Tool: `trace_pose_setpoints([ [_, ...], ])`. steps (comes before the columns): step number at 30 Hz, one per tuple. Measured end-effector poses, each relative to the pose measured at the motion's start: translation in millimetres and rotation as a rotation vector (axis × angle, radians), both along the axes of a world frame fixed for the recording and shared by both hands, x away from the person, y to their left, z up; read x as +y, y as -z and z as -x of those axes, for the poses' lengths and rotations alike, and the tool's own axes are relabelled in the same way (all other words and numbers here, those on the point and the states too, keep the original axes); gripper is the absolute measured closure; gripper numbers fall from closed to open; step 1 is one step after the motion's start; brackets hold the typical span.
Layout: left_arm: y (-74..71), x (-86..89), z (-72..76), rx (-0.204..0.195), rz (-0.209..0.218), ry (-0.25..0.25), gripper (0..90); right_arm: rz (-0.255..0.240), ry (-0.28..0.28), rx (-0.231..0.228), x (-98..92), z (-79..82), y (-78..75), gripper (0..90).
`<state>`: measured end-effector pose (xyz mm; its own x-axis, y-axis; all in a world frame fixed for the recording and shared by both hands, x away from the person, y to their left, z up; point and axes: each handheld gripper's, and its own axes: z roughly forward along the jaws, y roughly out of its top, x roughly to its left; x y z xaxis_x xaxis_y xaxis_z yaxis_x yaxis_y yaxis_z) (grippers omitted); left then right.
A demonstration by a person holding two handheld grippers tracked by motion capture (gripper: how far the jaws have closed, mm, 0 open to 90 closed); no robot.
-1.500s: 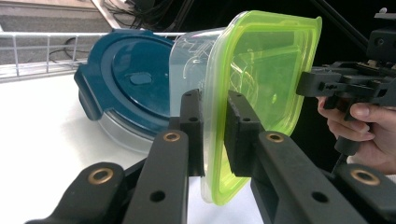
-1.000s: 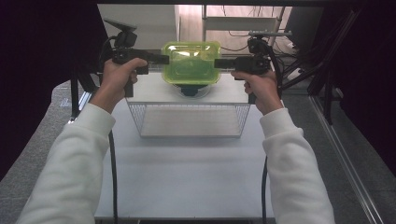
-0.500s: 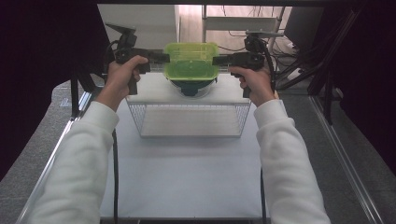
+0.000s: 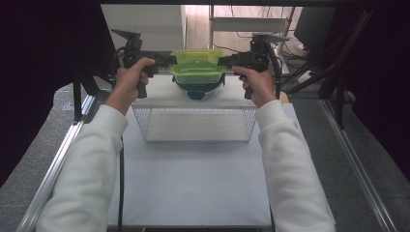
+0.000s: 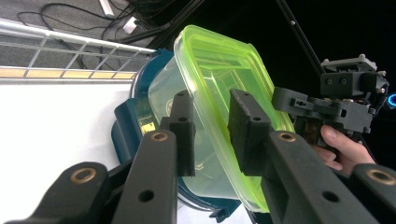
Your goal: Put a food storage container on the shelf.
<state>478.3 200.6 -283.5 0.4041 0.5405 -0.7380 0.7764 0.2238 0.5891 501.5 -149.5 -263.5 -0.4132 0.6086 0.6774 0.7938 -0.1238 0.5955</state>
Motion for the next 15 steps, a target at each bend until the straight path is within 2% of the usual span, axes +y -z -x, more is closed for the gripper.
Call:
trace_pose_setpoints([
  [4, 1.9, -2.2, -1.8, 0.002, -0.001, -0.005, 68.3, -0.017, 0.014, 0.006, -0.7, -0.2, 2.2, 69.8],
  [8, 2.4, -2.7, -2.9, -0.016, 0.011, 0.007, 62.6, -0.022, 0.015, -0.011, -0.9, -0.1, 4.0, 67.3],
  [10, 2.1, -3.9, -4.0, -0.032, 0.012, 0.003, 52.9, -0.030, 0.013, -0.017, -0.4, -0.5, 4.7, 61.0],
  [11, 1.9, -4.6, -4.7, -0.032, 0.009, -0.009, 44.8, -0.027, 0.012, -0.024, 0.2, -0.5, 4.8, 56.3],
  [13, 1.7, -5.4, -5.7, -0.053, 0.002, -0.009, 28.0, -0.023, 0.031, -0.055, 1.3, 0.1, 4.0, 44.0],
  [15, 0.7, -4.9, -4.4, -0.071, 0.007, -0.018, 19.1, -0.024, 0.041, -0.091, 1.8, 1.9, 2.3, 34.1],
])
